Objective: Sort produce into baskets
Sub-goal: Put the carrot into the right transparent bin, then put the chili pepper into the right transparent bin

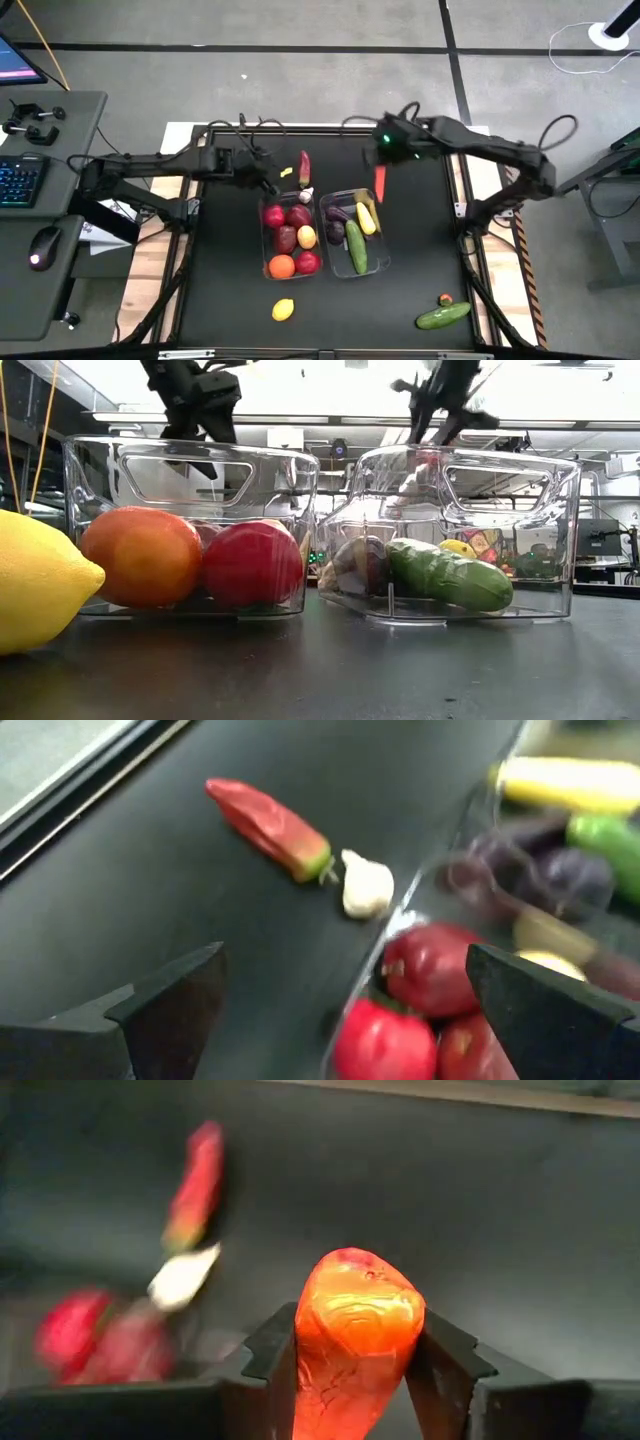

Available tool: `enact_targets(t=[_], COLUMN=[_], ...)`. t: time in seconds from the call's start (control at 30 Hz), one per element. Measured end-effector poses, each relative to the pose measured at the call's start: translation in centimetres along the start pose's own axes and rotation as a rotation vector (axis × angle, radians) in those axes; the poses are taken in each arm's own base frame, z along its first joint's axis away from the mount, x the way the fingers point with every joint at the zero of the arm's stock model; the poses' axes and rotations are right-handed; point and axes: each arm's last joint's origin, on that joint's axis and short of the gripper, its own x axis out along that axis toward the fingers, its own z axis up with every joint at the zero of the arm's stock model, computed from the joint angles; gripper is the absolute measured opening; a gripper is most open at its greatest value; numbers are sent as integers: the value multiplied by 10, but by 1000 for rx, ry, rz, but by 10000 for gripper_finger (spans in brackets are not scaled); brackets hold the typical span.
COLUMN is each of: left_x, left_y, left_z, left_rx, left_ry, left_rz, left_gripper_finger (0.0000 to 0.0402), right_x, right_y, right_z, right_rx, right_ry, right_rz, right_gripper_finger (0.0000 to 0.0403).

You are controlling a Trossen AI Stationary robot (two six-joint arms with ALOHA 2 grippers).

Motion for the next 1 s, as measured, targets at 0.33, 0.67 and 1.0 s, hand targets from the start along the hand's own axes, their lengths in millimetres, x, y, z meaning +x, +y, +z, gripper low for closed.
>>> enact_targets(t=[0.33,0.67,1.0], left_x=[0,-9,6], left_y=[1,3,-7], left_z=[28,37,57], left_rx=[-266,-379,-344], left_ry=[-166,-137,-14], left_rz=[-223,-232,-114], left_gripper_finger=[397,397,397], right_x=[-19,25,5], right_y=[37,35,39], right_z=[-96,-124,-115], right_rx=[-203,-263,-294], right_ry=[30,86,6], right_rz=[237,218,386], right_gripper_finger=[161,247,271])
